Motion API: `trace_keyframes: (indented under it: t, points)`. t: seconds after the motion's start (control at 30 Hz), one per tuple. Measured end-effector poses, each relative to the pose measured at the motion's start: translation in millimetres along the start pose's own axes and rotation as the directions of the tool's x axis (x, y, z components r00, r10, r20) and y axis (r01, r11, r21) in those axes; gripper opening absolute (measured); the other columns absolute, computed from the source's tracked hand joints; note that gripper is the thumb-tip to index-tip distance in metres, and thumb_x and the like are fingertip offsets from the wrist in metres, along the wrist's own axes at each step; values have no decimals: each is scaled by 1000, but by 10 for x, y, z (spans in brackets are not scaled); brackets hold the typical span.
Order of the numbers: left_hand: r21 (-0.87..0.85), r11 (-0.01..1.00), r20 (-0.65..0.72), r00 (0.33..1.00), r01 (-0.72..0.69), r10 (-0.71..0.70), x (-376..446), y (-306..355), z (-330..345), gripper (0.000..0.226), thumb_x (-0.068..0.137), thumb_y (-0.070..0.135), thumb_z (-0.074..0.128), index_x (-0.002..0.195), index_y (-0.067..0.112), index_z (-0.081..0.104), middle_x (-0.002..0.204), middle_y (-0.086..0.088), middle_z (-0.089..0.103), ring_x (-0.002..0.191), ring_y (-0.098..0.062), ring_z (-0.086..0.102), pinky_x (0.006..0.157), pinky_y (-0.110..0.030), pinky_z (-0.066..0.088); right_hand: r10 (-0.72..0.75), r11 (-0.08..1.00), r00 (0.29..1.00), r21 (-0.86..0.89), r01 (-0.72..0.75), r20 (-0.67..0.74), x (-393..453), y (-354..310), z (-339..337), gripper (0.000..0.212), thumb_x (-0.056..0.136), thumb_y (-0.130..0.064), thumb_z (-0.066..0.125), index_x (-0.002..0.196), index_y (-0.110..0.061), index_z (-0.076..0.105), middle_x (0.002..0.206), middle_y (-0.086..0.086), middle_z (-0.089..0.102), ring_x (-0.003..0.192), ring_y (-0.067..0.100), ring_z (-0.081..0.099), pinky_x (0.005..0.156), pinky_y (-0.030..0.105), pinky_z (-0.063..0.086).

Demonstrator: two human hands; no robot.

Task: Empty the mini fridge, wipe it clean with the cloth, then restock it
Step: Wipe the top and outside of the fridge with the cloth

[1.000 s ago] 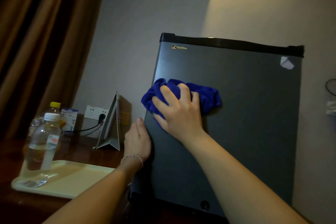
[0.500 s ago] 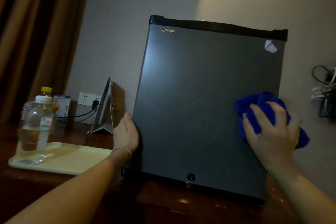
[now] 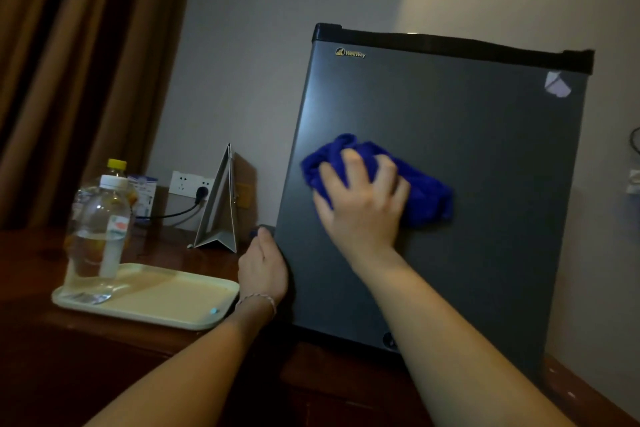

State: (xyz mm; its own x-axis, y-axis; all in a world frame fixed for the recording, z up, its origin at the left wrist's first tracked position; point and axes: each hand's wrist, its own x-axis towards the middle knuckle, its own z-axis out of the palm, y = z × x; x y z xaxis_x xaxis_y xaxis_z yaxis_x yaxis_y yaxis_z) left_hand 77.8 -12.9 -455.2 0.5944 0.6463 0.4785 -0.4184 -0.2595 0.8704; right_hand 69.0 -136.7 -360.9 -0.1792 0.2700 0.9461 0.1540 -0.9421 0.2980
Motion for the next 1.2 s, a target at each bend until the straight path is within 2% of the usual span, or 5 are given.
trace_keyframes:
  t: [0.23,0.47,0.63,0.9,1.2]
  points:
    - [17,998,12,998,-56,56,28,-29,-24,44,106,32,21,75,21,49,105,-25,63,99,-40,57,84,-44,41,-206,978,974,42,203,92,42,-430,145,44,87,-47,63,125,-25,62,140,5,54,124,42,47,91,54,42]
    - [116,991,30,998,-65,62,18,11,-41,39,107,24,18,73,21,37,111,-27,61,103,-41,54,84,-41,36,-262,965,963,24,261,70,-131,-27,53,40,85,-49,60,119,-27,65,137,2,57,121,42,49,86,48,37]
    - [128,991,21,1000,-25,23,-19,43,-48,45,108,32,17,88,11,52,111,-23,58,94,-31,49,88,-38,35,-168,986,985,3,168,41,-380,659,-130,38,82,-48,67,116,-31,68,133,1,61,115,42,54,81,47,39]
    - [216,976,5,1000,-26,25,-31,40,-24,44,108,22,16,95,-3,50,120,-37,56,110,-50,51,93,-46,37,90,993,996,-73,-89,10,-894,1738,-429,30,89,-45,66,113,-28,72,130,4,63,116,38,47,80,48,43]
    - [134,990,15,999,-38,36,-141,74,-28,34,107,19,19,86,7,43,119,-32,57,108,-48,53,95,-47,41,172,981,983,-78,-177,-71,-844,1158,-354,38,80,-50,60,108,-26,71,124,7,65,113,43,53,81,49,41]
